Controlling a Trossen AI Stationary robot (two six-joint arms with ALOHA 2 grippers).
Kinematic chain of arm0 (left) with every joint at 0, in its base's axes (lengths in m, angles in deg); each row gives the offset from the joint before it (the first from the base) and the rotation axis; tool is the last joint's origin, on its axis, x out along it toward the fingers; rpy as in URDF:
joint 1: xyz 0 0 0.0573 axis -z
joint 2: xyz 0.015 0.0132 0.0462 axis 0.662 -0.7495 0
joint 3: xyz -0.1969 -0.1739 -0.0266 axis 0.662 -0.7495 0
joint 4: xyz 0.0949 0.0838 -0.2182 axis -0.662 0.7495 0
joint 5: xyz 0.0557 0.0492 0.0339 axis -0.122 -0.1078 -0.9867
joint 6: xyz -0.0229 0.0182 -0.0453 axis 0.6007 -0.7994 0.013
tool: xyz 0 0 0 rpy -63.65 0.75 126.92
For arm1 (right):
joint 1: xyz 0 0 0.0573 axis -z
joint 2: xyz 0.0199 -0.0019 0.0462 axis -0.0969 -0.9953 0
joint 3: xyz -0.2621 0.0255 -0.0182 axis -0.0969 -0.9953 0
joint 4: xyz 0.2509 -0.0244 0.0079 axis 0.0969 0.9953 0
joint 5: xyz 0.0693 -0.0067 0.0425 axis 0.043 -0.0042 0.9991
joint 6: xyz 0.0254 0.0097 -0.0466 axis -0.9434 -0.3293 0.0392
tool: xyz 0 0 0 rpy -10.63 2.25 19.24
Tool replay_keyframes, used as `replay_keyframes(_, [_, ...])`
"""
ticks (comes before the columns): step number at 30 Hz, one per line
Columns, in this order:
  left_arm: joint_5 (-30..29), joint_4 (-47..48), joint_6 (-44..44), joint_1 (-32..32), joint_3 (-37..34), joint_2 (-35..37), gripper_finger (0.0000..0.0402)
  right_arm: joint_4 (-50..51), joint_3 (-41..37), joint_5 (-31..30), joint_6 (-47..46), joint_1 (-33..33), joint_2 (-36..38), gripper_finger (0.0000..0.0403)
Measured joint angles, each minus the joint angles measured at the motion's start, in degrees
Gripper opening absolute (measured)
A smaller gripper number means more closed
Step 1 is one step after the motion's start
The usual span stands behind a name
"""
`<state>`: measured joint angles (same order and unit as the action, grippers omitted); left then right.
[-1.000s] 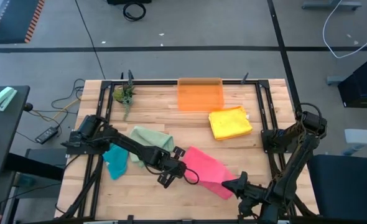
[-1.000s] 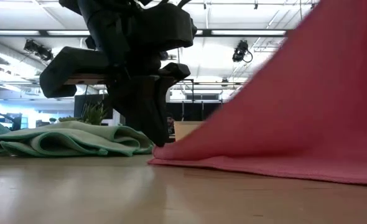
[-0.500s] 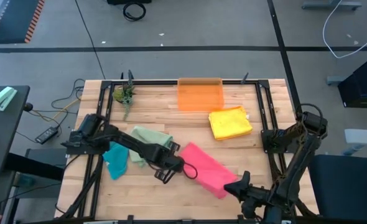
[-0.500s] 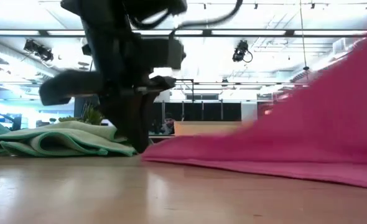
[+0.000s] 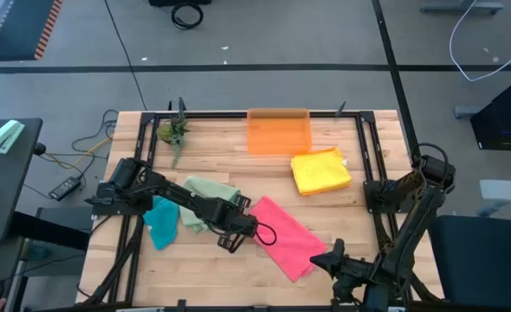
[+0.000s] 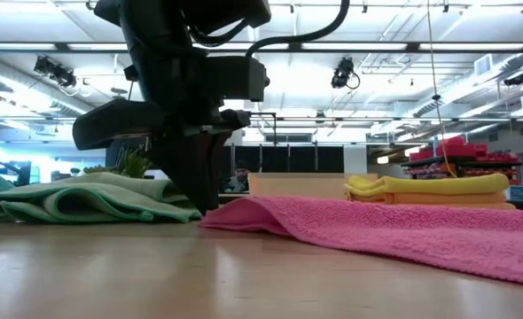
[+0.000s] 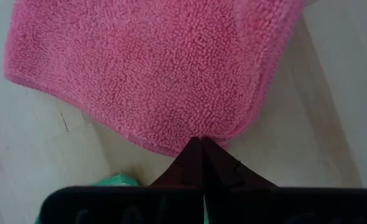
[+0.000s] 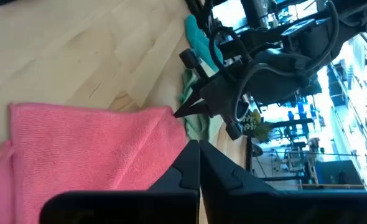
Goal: Fold microfiber towels
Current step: Fold the pink microfiber cloth
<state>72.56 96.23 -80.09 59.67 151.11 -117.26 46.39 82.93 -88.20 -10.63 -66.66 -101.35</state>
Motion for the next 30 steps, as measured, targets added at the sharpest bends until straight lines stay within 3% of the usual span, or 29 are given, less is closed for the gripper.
replay_keyframes(10, [0.02, -0.58, -1.48, -0.07, 0.0, 0.0, 0.0001, 0.31, 0.0, 0.22, -1.28, 0.74, 0.0, 0.0014])
replay_keyframes(25, [0.02, -0.85, -1.4, -0.11, 0.0, 0.0, 0.0001, 0.27, 0.0, -2.4, -2.21, 0.72, -0.02, 0.0196])
replay_keyframes(28, [0.02, -0.85, -1.14, -0.11, 0.0, 0.0, 0.0001, 0.27, 0.0, -3.02, -1.88, 0.72, -0.02, 0.0194])
replay_keyframes(30, [0.02, -0.85, -1.11, -0.11, 0.0, 0.0, 0.0001, 0.27, 0.0, -2.92, -1.09, 0.7, -0.02, 0.0162])
